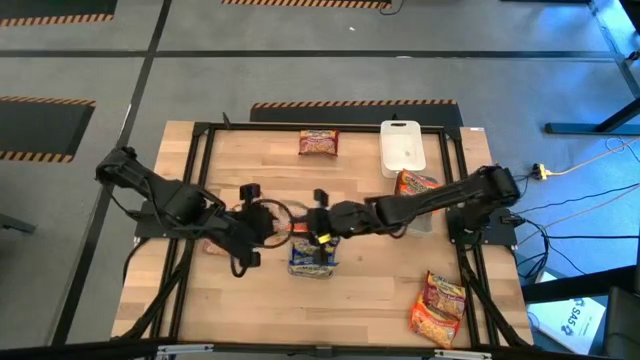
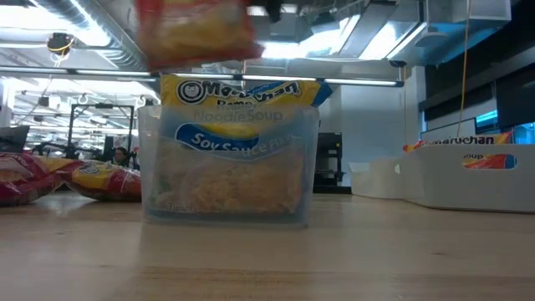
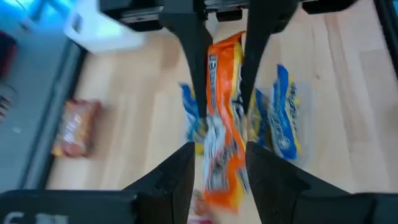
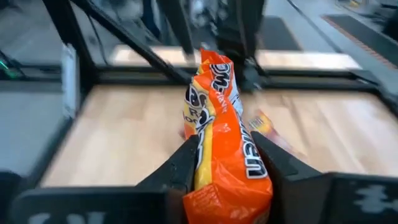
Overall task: Sort Maruchan noodles
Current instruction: Put the left orange noodle pack into the gray bin
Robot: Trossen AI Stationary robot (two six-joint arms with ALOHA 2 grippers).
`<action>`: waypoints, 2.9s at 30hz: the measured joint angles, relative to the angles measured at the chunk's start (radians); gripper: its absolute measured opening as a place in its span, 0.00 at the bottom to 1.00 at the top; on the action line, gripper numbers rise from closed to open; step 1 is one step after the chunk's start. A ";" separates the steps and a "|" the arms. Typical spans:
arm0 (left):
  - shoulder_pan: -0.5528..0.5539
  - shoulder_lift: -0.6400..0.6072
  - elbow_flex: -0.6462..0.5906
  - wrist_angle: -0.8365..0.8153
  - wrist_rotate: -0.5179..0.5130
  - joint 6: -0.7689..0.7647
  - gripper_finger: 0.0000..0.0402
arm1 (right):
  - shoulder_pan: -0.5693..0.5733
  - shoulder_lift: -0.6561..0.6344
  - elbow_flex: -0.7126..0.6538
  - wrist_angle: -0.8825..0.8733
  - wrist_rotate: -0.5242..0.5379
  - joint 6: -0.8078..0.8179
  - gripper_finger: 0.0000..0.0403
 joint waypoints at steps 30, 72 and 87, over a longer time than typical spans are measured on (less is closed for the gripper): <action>0.151 -0.290 -0.667 0.645 0.049 0.052 0.34 | 0.060 -1.077 -0.835 -0.406 0.354 0.284 0.23; 0.185 -0.290 -0.681 0.694 0.073 0.128 0.34 | 0.061 -1.268 -1.252 -0.314 0.375 0.490 0.24; 0.185 -0.290 -0.681 0.709 0.072 0.129 0.34 | 0.059 -1.264 -1.218 -0.437 0.337 0.559 0.52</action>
